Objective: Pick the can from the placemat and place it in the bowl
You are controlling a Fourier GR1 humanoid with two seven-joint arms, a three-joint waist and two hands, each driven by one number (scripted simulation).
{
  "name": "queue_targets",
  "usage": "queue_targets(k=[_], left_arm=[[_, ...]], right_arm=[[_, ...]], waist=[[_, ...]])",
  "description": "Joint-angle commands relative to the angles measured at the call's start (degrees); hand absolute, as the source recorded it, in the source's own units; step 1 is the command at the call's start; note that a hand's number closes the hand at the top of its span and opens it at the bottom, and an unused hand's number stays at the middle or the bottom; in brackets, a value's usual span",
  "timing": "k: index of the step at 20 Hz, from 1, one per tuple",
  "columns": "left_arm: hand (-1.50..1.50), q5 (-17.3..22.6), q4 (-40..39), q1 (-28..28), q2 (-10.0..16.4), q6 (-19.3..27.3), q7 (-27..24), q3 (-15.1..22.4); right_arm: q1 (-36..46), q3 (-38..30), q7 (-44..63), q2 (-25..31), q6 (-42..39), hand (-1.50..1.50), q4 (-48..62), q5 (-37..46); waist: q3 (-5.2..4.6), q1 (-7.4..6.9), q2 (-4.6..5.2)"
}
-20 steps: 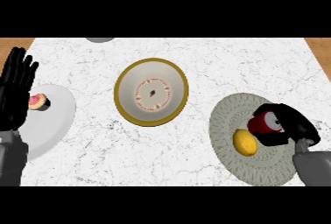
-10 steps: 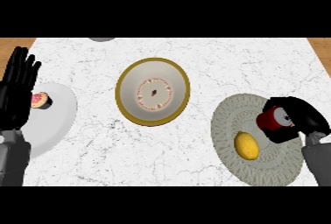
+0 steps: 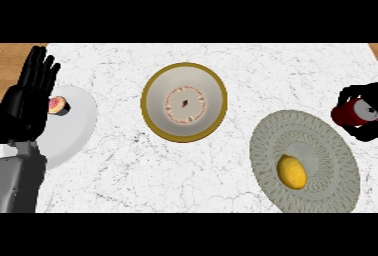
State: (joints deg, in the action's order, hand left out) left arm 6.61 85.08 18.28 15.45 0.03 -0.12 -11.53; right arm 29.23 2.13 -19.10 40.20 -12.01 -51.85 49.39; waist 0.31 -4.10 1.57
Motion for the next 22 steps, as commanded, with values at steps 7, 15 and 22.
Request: queue_targets(k=[7, 15, 22], left_arm=[[0.0, -1.09, -0.9, -0.07, -0.32, 1.27, -0.39, -0.2], [0.0, -1.47, -2.36, -1.63, 0.32, 0.92, -1.86, -1.13], [0.0, -0.24, -0.7, -1.37, 1.17, 0.88, 1.04, -2.13]], right_arm=[[17.66, -5.84, -19.35, 2.54, 1.03, 1.5, 17.1, -3.63], [26.9, -9.93, -23.13, 0.12, -6.26, 1.5, 16.29, -9.86], [36.17, -10.88, -11.15, -6.68, -19.78, 1.5, 11.47, -16.13]], waist=[[-0.2, 1.57, -0.84], [-0.32, 3.18, -1.4], [-0.39, 3.96, -1.92]])
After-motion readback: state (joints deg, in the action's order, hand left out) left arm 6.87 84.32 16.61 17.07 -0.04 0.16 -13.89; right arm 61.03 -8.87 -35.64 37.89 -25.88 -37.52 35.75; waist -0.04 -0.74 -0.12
